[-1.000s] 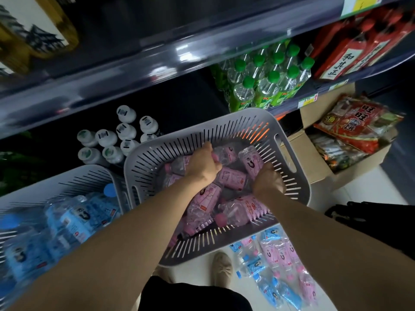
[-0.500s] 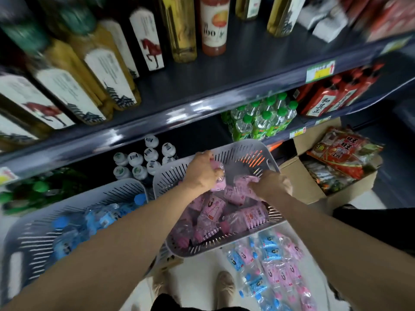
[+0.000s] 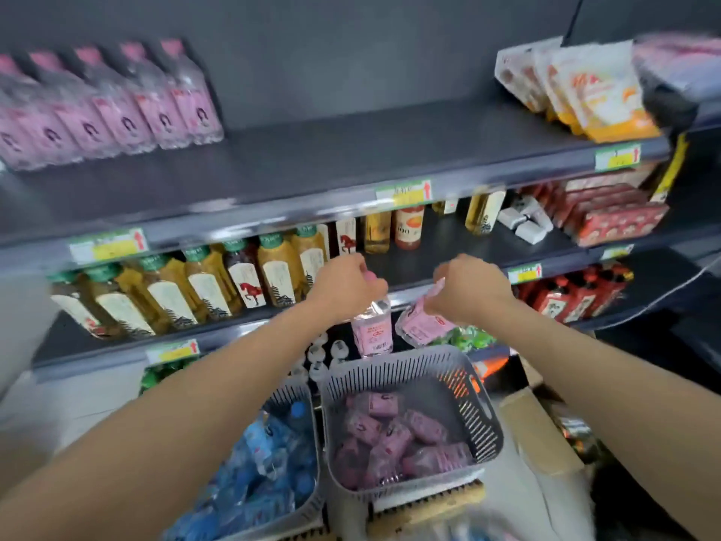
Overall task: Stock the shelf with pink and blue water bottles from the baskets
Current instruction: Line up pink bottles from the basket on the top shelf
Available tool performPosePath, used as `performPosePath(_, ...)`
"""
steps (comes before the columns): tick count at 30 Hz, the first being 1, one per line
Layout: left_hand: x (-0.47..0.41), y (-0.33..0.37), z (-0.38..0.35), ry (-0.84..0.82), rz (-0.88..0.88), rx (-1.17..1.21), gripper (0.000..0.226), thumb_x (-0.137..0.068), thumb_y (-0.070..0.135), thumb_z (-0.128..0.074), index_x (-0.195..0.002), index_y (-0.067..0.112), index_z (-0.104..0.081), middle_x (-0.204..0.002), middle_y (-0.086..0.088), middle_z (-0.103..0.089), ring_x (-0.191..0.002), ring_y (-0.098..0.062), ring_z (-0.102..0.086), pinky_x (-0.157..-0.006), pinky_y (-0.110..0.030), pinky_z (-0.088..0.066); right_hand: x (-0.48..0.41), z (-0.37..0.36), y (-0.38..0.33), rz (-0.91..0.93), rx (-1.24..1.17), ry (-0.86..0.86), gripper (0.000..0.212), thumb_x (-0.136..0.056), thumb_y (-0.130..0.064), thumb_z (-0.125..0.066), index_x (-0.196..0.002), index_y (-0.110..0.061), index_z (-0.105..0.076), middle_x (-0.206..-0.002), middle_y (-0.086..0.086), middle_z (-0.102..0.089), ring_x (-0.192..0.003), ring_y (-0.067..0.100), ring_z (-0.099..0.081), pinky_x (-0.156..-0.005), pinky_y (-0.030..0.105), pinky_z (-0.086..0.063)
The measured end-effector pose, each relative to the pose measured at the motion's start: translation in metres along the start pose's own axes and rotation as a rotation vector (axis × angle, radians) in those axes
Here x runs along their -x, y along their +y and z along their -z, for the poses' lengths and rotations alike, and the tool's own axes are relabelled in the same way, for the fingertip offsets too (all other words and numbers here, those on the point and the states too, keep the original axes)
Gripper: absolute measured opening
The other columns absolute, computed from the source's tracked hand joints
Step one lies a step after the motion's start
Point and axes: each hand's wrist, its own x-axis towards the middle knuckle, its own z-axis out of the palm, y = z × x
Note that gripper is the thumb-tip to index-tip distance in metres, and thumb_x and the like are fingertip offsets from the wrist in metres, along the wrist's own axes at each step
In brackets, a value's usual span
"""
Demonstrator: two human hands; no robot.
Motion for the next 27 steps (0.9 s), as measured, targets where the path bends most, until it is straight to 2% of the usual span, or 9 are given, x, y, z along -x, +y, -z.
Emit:
performPosePath(2,0.009,0.011,0.037,0.096,-0.003,-0.013,0.016,-0.084,0.027,-0.060,-0.084,0.012,-0.055,-0.073,0.003,-0.053,-0.068,-0.013,-0.050,-0.055,-0.026,-0.039,0.005,0.037,-0.021,0.067,0.007,0.083,0.034,-0.075,-0.033,-0.063,-0.106,-0.019,-0.067,-0.110,0.004,-0.060,-0.091,0.025,-0.060,-0.066,0.025,-0.042)
performPosePath(4,0.018,0.020,0.073,0.212,0.007,-0.030,0.019,-0.083,0.029,-0.059,-0.084,0.010,-0.058,-0.071,0.001,-0.053,-0.070,-0.019,-0.051,-0.053,-0.026,-0.037,0.009,0.071,-0.044,0.142,0.005,0.178,0.034,-0.073,-0.031,-0.063,-0.104,-0.020,-0.069,-0.108,0.005,-0.064,-0.088,0.026,-0.062,-0.066,0.025,-0.044)
performPosePath(8,0.034,0.021,0.138,0.404,0.032,-0.096,0.020,-0.084,0.030,-0.055,-0.082,0.010,-0.056,-0.074,-0.002,-0.054,-0.075,-0.023,-0.051,-0.063,-0.027,-0.035,0.017,0.123,-0.094,0.297,0.002,0.303,0.042,-0.076,-0.035,-0.063,-0.117,-0.028,-0.063,-0.117,0.004,-0.054,-0.107,0.029,-0.056,-0.078,0.029,-0.043)
performPosePath(12,0.049,0.004,0.198,0.516,0.051,-0.068,0.023,-0.083,0.025,-0.055,-0.063,0.016,-0.049,-0.062,0.002,-0.050,-0.063,-0.019,-0.048,-0.051,-0.025,-0.031,0.018,0.154,-0.146,0.458,0.009,0.415,0.040,-0.078,-0.032,-0.059,-0.119,-0.027,-0.061,-0.111,0.003,-0.052,-0.110,0.028,-0.051,-0.075,0.031,-0.042)
performPosePath(16,0.059,-0.025,0.252,0.594,0.093,-0.078,0.027,-0.085,0.025,-0.055,-0.063,0.013,-0.045,-0.059,0.000,-0.046,-0.058,-0.019,-0.046,-0.054,-0.025,-0.036,0.010,0.172,-0.200,0.602,0.029,0.410,0.046,-0.079,-0.032,-0.060,-0.125,-0.029,-0.057,-0.117,0.003,-0.049,-0.114,0.027,-0.045,-0.078,0.033,-0.042)
performPosePath(21,0.061,-0.071,0.310,0.684,0.137,-0.119,0.031,-0.086,0.021,-0.051,-0.058,0.013,-0.039,-0.057,-0.001,-0.043,-0.052,-0.016,-0.037,-0.049,-0.026,-0.030,-0.020,0.180,-0.267,0.755,0.139,0.403,0.056,-0.078,-0.027,-0.064,-0.132,-0.030,-0.051,-0.133,0.004,-0.044,-0.122,0.026,-0.037,-0.085,0.038,-0.047)
performPosePath(23,0.056,-0.093,0.331,0.698,0.153,-0.108,0.025,-0.086,0.020,-0.052,-0.063,0.011,-0.046,-0.061,-0.004,-0.048,-0.055,-0.019,-0.041,-0.052,-0.026,-0.033,-0.033,0.180,-0.294,0.802,0.207,0.386,0.059,-0.079,-0.024,-0.065,-0.135,-0.031,-0.047,-0.140,0.004,-0.040,-0.127,0.026,-0.033,-0.088,0.039,-0.047)
performPosePath(25,0.047,-0.117,0.348,0.700,0.172,-0.093,0.017,-0.085,0.018,-0.051,-0.072,0.006,-0.054,-0.069,-0.009,-0.054,-0.062,-0.023,-0.046,-0.058,-0.028,-0.039,-0.047,0.176,-0.320,0.847,0.286,0.362,0.061,-0.081,-0.022,-0.065,-0.138,-0.030,-0.044,-0.137,0.004,-0.041,-0.127,0.025,-0.031,-0.088,0.039,-0.046)
performPosePath(27,0.036,-0.143,0.362,0.686,0.180,-0.088,0.017,-0.084,0.016,-0.050,-0.069,0.008,-0.048,-0.068,-0.008,-0.051,-0.062,-0.023,-0.044,-0.058,-0.029,-0.037,-0.062,0.170,-0.346,0.893,0.365,0.339,0.063,-0.082,-0.021,-0.064,-0.140,-0.028,-0.041,-0.134,0.004,-0.042,-0.125,0.025,-0.032,-0.089,0.038,-0.046)
